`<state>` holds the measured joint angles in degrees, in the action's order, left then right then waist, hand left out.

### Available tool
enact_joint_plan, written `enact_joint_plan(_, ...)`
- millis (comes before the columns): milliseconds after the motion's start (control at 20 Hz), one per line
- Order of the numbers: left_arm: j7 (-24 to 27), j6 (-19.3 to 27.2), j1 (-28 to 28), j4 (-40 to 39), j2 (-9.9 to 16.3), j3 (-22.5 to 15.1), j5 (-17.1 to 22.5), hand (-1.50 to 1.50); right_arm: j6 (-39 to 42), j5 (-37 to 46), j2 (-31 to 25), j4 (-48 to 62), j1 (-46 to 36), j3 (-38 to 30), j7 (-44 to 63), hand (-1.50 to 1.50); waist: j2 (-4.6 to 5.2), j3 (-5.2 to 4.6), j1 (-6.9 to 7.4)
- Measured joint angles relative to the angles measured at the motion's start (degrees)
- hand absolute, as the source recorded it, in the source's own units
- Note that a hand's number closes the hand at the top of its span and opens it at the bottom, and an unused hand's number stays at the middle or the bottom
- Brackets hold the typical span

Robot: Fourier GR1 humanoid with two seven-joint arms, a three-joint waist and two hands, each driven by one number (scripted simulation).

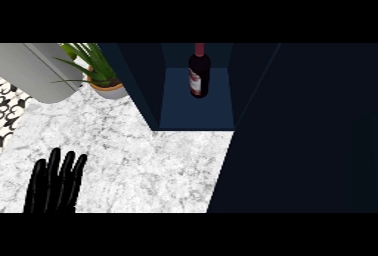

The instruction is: Pick up the wine, place it into the cabinet and close the cabinet

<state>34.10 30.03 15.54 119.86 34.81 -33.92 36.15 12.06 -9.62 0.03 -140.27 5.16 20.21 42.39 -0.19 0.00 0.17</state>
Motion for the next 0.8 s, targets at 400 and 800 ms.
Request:
enact_joint_plan(400,0.29,-5.93,4.63,1.85,3.8,9.83,5.96,-1.5,1.08,1.39,-0.01,-0.29,-0.02,13.95,0.86,1.5,-0.15,-0.04,0.02)
enact_joint_plan(800,-1.19,-13.06,7.56,0.12,7.33,19.72,11.07,-1.5,-7.44,9.1,-1.63,-0.88,-0.57,22.14,-0.06,1.5,-0.31,-0.12,0.0)
